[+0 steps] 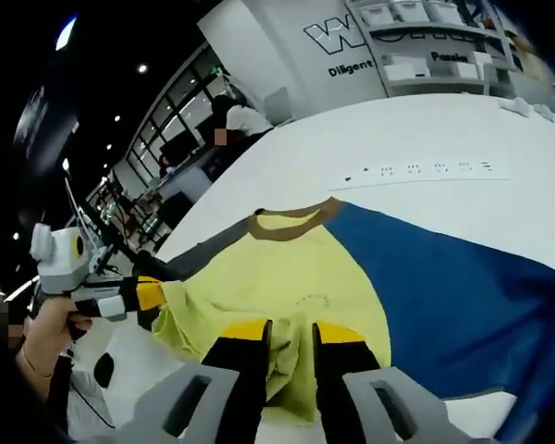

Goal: Fold the garment on the visible template until the final outline fits inside the template.

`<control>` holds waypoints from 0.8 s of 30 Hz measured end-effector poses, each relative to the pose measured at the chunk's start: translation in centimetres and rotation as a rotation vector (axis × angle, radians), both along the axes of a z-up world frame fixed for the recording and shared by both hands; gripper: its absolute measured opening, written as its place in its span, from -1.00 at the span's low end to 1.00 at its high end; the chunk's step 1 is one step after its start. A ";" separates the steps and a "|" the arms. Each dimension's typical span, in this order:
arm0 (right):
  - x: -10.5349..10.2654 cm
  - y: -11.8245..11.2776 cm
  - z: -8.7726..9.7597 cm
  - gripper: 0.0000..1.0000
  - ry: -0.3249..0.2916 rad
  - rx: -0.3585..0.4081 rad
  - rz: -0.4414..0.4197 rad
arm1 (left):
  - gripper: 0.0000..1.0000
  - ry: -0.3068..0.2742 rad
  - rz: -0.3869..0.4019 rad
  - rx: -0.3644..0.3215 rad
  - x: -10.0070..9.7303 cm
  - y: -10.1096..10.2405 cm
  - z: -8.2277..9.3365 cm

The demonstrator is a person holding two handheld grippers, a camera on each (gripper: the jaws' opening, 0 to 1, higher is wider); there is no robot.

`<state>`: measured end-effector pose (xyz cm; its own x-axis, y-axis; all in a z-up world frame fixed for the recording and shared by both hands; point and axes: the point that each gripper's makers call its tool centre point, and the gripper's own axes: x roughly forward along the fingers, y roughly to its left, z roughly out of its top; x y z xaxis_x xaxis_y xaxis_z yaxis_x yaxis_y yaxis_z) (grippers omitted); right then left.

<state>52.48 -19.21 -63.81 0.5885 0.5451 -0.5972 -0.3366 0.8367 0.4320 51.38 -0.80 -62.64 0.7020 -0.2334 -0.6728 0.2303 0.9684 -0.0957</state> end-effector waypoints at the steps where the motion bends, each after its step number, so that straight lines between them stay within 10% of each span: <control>1: -0.1 0.0 0.2 -0.69 -0.008 0.006 0.005 | -0.59 -0.006 0.005 -0.003 -0.1 0.2 0.3; 24: -5.5 1.0 2.5 -0.12 -0.185 -0.104 0.205 | -0.01 -0.088 -0.140 0.021 -5.1 -3.4 3.1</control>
